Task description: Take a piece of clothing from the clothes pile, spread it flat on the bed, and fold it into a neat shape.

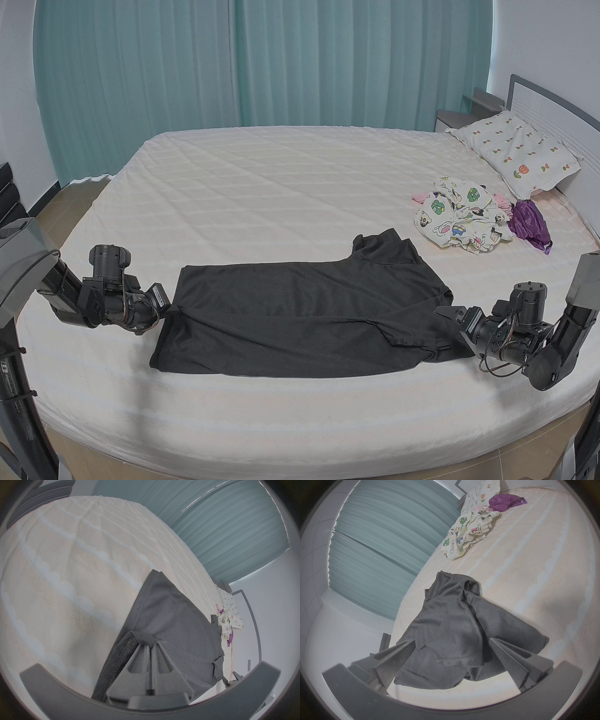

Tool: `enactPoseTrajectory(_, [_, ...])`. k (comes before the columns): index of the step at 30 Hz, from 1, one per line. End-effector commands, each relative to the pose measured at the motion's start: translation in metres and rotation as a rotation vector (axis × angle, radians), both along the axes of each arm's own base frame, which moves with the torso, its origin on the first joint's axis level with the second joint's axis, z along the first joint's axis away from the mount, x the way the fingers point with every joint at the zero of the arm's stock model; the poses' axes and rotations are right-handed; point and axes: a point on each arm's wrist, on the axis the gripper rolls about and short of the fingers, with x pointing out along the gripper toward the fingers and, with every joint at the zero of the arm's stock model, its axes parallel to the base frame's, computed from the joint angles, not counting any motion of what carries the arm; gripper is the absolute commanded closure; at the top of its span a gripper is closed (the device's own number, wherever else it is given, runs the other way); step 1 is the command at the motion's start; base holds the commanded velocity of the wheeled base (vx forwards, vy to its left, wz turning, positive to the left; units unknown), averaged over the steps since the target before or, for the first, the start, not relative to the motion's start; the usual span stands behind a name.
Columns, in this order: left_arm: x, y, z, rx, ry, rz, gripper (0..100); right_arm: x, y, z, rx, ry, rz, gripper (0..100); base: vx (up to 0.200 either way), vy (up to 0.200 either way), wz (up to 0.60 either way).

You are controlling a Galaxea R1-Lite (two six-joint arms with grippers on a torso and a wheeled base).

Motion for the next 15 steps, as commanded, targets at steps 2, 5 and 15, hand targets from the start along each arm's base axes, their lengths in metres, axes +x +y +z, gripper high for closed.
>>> enactPoseTrajectory(2, [-0.002, 0.003, 0.003, 0.001, -0.007, 0.01, 100, -0.001, 0.001, -0.003, 0.005, -0.007, 0.006, 0, 0.0, 0.0, 0.0])
enactPoseTrajectory(5, [-0.002, 0.003, 0.006, 0.005, -0.013, 0.014, 100, 0.001, 0.004, -0.008, 0.0, -0.018, 0.016, 0, 0.0, 0.0, 0.0])
enactPoseTrajectory(15, [-0.002, 0.002, 0.006, 0.005, -0.013, 0.011, 100, 0.012, 0.005, -0.013, -0.004, -0.048, 0.017, 0, 0.0, 0.0, 0.0])
